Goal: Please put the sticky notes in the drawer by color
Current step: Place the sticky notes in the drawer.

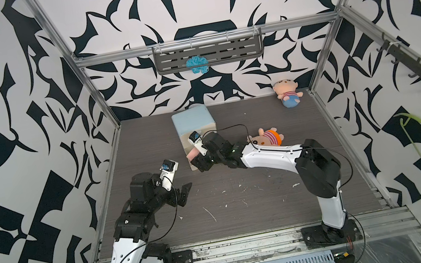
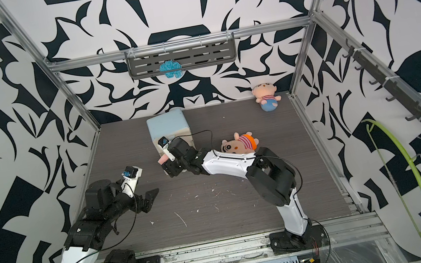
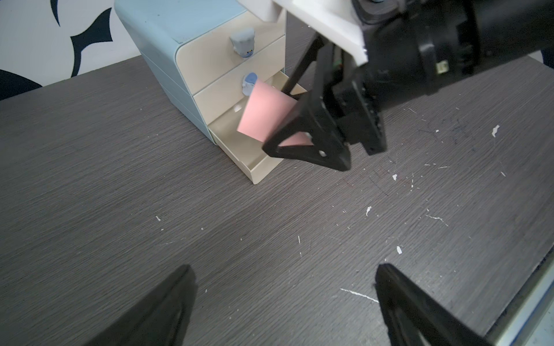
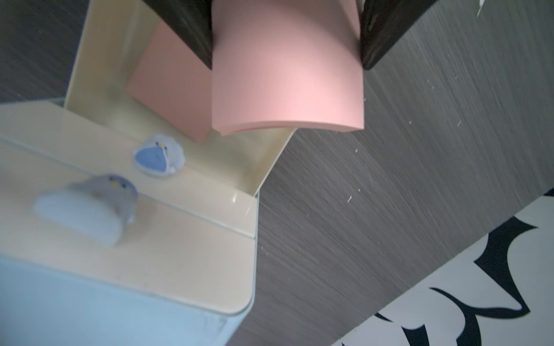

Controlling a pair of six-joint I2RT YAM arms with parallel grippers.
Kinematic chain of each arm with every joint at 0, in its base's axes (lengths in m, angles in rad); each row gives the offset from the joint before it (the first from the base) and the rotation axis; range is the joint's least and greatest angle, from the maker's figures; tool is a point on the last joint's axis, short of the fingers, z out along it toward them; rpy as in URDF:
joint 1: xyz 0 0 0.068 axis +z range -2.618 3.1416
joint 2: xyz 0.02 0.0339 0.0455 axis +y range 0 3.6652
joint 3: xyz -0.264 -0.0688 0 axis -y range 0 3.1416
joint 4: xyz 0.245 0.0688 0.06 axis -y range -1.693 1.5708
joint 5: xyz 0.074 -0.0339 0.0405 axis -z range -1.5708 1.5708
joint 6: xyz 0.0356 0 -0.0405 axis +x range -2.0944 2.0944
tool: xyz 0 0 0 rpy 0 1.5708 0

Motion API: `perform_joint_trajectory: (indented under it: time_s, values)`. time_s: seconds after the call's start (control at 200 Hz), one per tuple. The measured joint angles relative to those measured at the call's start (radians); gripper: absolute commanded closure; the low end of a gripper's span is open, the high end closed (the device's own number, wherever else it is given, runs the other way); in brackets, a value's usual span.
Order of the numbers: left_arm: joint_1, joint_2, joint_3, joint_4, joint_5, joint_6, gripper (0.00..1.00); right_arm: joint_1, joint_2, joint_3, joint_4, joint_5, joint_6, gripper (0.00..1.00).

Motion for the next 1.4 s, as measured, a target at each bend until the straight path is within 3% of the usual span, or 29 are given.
perform_joint_trajectory:
  time_s: [0.25, 0.58, 0.79, 0.995, 1.24, 1.405]
  values:
    - [0.0, -0.001, 0.0, -0.015, -0.012, 0.02, 0.01, -0.018, 0.156, 0.146, 0.018, 0.003, 0.001, 0.27]
    - [0.0, -0.008, 0.0, -0.018, -0.028, 0.033, 0.01, -0.045, 0.23, 0.197, -0.002, 0.024, -0.001, 0.25]
    - [0.0, -0.008, 0.0, -0.018, -0.03, 0.035, 0.01, -0.053, 0.249, 0.208, -0.027, 0.039, 0.0, 0.23]
    - [0.0, -0.008, 0.0, -0.018, -0.03, 0.038, 0.01, -0.054, 0.251, 0.224, -0.05, 0.044, -0.003, 0.04]
    - [0.0, -0.003, 0.0, -0.018, -0.03, 0.038, 0.01, -0.055, 0.24, 0.221, -0.06, 0.035, -0.009, 0.03]
    - [0.0, 0.013, 0.0, -0.013, -0.029, 0.033, 0.01, -0.054, 0.139, 0.137, -0.048, 0.035, -0.008, 0.06]
